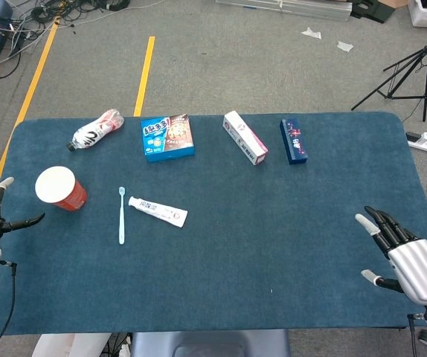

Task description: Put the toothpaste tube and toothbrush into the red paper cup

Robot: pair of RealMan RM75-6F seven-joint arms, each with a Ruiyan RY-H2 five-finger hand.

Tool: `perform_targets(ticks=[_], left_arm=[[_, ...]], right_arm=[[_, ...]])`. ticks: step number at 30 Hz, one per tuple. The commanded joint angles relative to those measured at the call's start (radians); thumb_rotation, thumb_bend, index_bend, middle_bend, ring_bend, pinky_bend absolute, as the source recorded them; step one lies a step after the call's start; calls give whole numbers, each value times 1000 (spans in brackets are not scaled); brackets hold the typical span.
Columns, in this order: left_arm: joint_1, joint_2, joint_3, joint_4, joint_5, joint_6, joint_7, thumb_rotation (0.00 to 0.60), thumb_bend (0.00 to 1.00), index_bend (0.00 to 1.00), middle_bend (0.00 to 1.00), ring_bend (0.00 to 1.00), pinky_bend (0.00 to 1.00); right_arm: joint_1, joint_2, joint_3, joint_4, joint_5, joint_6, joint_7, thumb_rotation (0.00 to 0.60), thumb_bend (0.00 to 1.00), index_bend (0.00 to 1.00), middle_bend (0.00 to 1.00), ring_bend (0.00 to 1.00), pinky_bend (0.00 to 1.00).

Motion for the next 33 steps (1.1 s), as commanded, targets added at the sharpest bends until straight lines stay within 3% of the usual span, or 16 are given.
perform_targets(ticks=[1, 10, 18, 33], left_arm=[[-26, -24, -15, 46, -51, -16, 31, 600, 0, 0, 0, 0, 0], [-76, -78, -32, 184, -162, -126, 56, 600, 0, 0, 0, 0, 0], [-93, -136, -47, 328, -156, -217, 7, 600, 0, 0, 0, 0, 0], [-137, -215, -74, 506, -272, -352, -6, 600, 0, 0, 0, 0, 0]], right_arm=[[-1, 2, 1, 3, 4, -1, 2, 600, 0, 0, 68, 111, 449], [3, 3, 3, 5, 8, -12, 4, 600, 0, 0, 68, 110, 449], [1, -1, 3, 12, 9, -9, 11, 600, 0, 0, 68, 110, 442], [7, -13, 6, 20, 18, -27, 11, 600, 0, 0, 68, 110, 443]])
